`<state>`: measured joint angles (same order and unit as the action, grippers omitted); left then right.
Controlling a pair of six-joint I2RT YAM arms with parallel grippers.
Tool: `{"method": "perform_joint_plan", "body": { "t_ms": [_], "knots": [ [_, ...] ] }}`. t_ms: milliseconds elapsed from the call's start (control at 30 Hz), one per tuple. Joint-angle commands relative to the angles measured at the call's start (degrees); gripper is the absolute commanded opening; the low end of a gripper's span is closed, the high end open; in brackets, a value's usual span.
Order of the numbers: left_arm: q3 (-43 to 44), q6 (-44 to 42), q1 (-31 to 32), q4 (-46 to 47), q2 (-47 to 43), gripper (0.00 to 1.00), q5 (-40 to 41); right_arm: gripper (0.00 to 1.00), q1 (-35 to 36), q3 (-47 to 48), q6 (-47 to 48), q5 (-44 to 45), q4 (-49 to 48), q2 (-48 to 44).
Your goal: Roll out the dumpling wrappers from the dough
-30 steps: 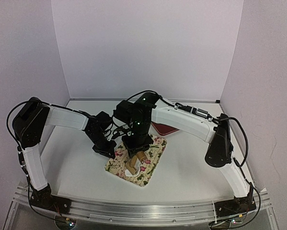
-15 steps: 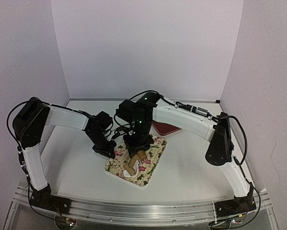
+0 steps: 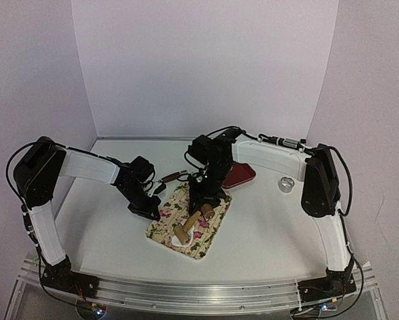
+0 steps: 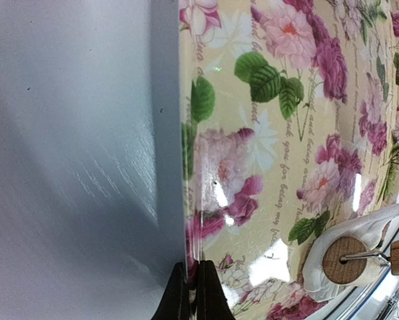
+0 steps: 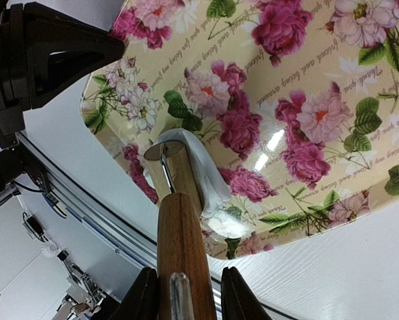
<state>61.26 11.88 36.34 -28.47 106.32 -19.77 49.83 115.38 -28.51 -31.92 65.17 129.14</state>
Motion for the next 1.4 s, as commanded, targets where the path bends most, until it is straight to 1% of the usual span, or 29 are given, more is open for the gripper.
{"method": "perform_joint_plan", "body": {
  "t_ms": [0, 267, 500, 1367],
  "knots": [
    [-4.47, -0.06, -0.20, -2.11, 4.32, 0.00, 5.56, 0.00, -2.22, -8.96, 0.56, 20.88, 15.43, 8.01],
    [-3.79, 0.03, -1.29, -2.92, 4.50, 0.00, 6.66, 0.00, -6.37, -14.47, 2.03, 22.86, 14.49, 5.79],
    [-3.69, 0.46, -2.09, -3.34, 4.72, 0.00, 7.07, 0.00, -8.91, -16.98, 3.08, 23.89, 13.93, 4.52],
    [-1.96, 1.98, -4.67, -4.66, 6.10, 0.00, 8.18, 0.00, -15.85, -20.58, 6.06, 26.26, 12.67, 2.04]
  ]
}}
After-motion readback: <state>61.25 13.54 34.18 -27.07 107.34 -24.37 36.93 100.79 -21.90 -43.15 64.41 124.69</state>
